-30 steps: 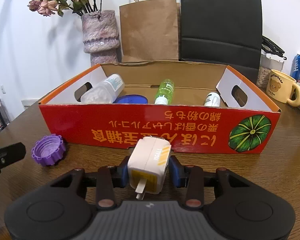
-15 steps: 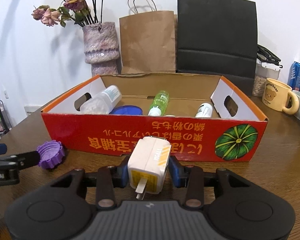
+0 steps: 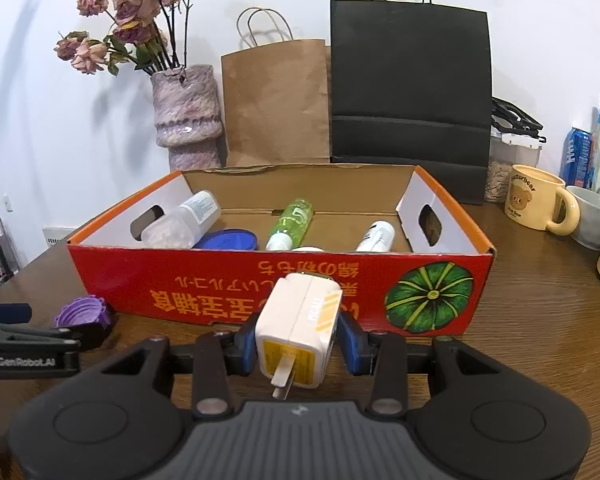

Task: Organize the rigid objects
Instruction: 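Grasp the purple ridged cap with the left gripper while the right gripper holds the adapter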

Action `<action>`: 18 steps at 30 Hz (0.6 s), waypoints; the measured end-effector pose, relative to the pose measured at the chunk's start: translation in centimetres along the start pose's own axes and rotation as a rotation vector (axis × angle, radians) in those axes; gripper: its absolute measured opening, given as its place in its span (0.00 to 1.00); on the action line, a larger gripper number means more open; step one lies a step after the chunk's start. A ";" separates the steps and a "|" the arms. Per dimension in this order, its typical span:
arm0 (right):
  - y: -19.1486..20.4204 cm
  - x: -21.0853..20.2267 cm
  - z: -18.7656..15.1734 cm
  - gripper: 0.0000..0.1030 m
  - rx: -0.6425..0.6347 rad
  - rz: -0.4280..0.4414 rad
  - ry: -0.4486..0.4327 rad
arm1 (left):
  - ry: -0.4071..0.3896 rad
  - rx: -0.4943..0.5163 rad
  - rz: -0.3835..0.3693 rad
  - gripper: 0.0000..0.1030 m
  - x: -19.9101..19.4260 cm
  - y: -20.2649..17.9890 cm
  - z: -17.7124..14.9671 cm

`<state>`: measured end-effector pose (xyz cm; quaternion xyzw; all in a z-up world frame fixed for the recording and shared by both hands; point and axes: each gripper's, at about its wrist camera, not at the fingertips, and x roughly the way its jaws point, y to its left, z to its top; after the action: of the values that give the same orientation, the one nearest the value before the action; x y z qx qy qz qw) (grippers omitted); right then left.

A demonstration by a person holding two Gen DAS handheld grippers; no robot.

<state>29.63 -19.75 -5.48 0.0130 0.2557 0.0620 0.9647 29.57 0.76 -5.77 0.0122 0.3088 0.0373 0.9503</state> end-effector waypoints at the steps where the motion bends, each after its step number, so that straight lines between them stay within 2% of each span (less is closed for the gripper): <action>1: -0.2 0.0 0.0 0.38 0.001 -0.001 -0.001 | 0.006 -0.002 0.002 1.00 0.2 -0.2 0.0; 15: -0.7 -0.6 0.0 0.38 0.001 0.000 -0.025 | 0.048 -0.015 0.027 1.00 1.8 -1.4 0.7; 16: -0.6 -0.6 0.0 0.38 0.002 0.000 -0.026 | 0.047 -0.014 0.027 0.99 1.7 -1.4 0.6; 18: -0.6 -0.7 0.0 0.38 0.001 0.000 -0.028 | 0.045 -0.010 0.027 0.87 1.7 -1.4 0.6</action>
<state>29.12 -20.47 -5.22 0.0141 0.2423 0.0617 0.9681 31.36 -0.55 -6.31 0.0109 0.3299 0.0518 0.9425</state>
